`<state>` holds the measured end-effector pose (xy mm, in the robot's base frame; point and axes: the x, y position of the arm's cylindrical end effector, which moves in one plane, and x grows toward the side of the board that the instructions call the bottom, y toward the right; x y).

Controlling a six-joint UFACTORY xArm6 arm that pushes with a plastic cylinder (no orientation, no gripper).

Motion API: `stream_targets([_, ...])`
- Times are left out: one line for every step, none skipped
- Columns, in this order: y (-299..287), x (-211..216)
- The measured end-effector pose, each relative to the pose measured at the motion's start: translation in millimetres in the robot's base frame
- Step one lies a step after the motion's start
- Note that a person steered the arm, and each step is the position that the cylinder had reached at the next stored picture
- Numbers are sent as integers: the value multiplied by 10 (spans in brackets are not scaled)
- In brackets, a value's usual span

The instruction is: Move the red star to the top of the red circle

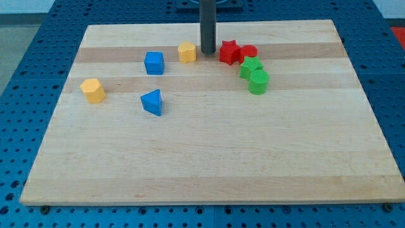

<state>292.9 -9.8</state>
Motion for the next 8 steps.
stream_targets([-19,250])
stream_targets([-19,566])
stream_targets([101,546])
stream_targets([215,417])
stream_targets([231,240])
stream_targets([254,77])
stream_targets([258,-42])
stream_targets([368,-81])
